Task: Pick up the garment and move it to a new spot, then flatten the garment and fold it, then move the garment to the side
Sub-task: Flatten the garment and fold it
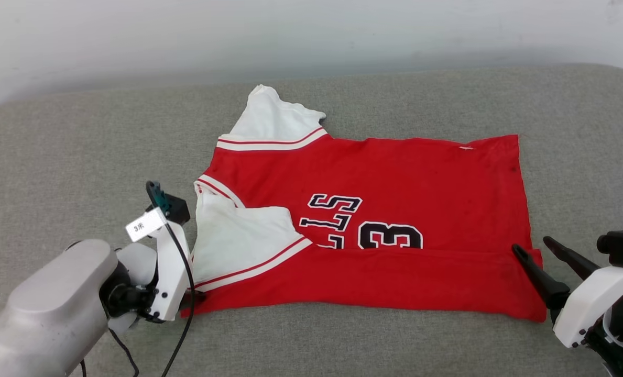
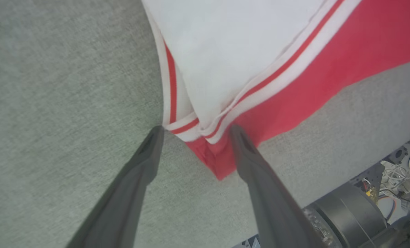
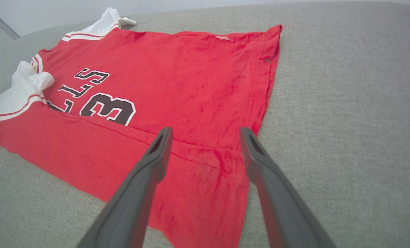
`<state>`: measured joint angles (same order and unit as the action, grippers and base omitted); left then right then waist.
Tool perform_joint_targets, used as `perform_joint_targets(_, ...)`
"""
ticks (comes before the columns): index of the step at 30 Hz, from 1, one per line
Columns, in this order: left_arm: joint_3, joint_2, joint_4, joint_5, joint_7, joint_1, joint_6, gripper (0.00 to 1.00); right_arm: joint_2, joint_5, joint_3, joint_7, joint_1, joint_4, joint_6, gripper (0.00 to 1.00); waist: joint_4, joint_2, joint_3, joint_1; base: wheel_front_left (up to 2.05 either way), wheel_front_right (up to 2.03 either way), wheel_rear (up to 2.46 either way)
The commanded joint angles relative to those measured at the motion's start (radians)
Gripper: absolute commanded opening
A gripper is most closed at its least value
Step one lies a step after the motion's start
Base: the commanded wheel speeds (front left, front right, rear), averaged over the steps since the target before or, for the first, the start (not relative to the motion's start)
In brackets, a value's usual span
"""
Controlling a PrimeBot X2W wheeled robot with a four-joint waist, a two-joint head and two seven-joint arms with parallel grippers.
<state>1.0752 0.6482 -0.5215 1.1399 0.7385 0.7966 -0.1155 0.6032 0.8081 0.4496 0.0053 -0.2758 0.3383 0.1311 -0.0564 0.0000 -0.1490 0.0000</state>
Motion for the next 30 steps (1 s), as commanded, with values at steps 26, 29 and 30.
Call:
perform_joint_targets(26, 0.048, 0.048, 0.074, -0.021, -0.354, -0.062, -0.014, 0.00, 0.054, -0.121, -0.123, 0.134, 0.034, -0.112, -0.001, 1.00, -0.007, 0.0000, 0.040, 0.0000, 0.00, 0.00, 0.00)
perform_joint_targets(29, 0.040, 0.073, 0.106, -0.027, -0.371, -0.053, -0.014, 0.00, 0.085, -0.121, -0.131, 0.245, 0.041, -0.148, -0.001, 1.00, -0.005, 0.0000, 0.043, 0.0000, 0.00, 0.00, 0.00)
perform_joint_targets(30, 0.039, 0.082, 0.118, -0.027, -0.369, -0.053, -0.014, 0.00, 0.093, -0.114, -0.127, 0.292, 0.046, -0.158, -0.001, 1.00, -0.005, 0.0000, 0.043, 0.0000, 0.00, 0.00, 0.00)
